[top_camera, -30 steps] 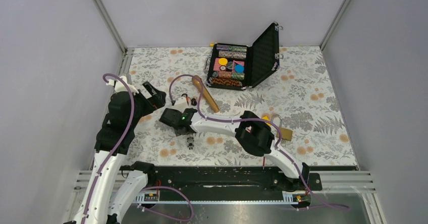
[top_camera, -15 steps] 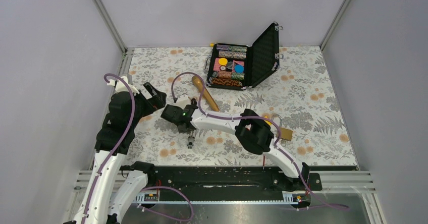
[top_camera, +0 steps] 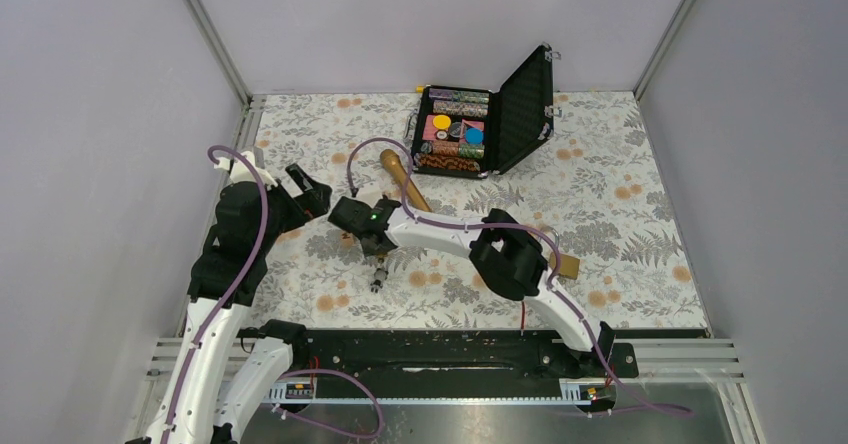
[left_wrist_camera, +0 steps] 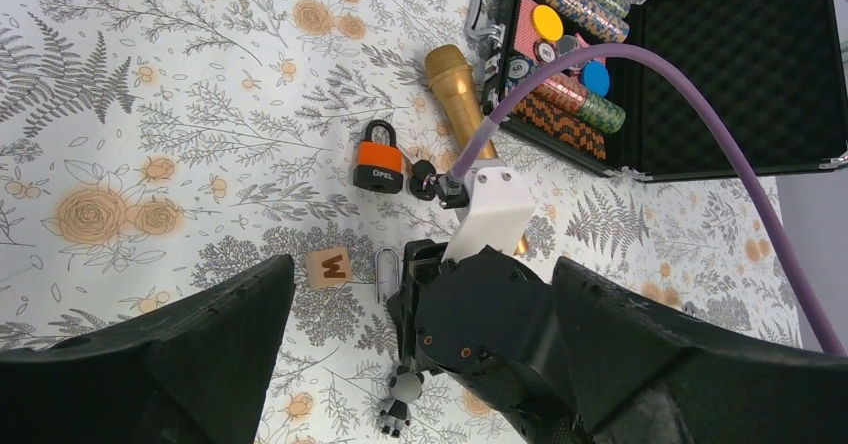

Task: Lock with the key
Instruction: Pick up the lock from the center of the board.

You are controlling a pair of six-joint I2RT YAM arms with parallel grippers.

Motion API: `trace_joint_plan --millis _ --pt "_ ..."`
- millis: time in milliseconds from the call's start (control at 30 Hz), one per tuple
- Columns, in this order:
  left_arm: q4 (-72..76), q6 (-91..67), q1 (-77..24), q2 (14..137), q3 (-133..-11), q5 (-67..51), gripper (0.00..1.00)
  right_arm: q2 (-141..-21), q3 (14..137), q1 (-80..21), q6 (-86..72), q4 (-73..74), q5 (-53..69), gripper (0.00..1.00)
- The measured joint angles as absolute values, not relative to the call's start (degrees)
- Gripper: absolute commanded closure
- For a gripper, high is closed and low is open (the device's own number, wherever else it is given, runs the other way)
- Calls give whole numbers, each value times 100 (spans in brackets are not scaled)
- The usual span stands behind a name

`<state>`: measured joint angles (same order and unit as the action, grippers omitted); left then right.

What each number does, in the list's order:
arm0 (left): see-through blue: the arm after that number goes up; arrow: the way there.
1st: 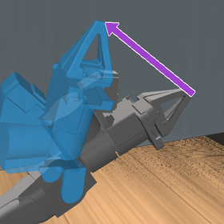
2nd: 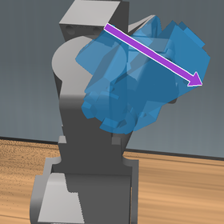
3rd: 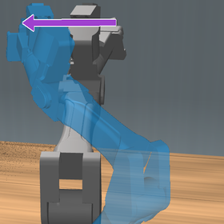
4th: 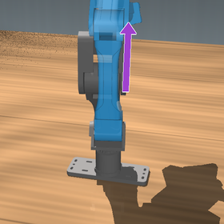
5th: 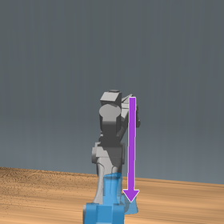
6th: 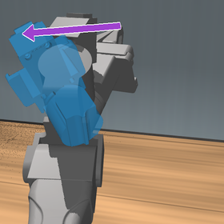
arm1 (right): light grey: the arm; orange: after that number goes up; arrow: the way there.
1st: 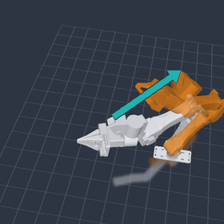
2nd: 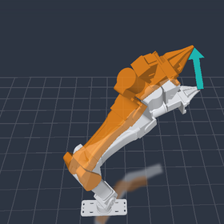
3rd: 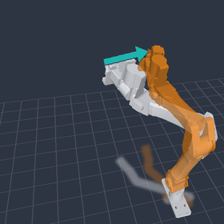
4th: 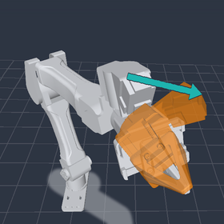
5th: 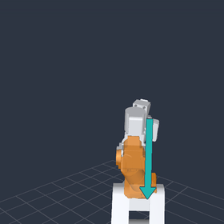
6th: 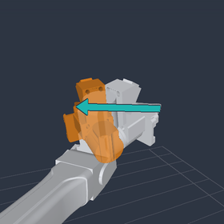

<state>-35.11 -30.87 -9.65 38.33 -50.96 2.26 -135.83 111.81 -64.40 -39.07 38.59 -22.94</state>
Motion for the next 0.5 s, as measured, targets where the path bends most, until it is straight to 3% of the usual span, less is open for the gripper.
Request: trace_joint_plan --millis 300,500 --pt "-3503 -3087 -965 3977 -5096 -213 1 -12794 9985 -6396 -3935 3527 -2255 73" --pt "-3319 -3096 -963 4088 -5015 -825 2 -10980 8313 -6066 -4209 2681 -1824 71"
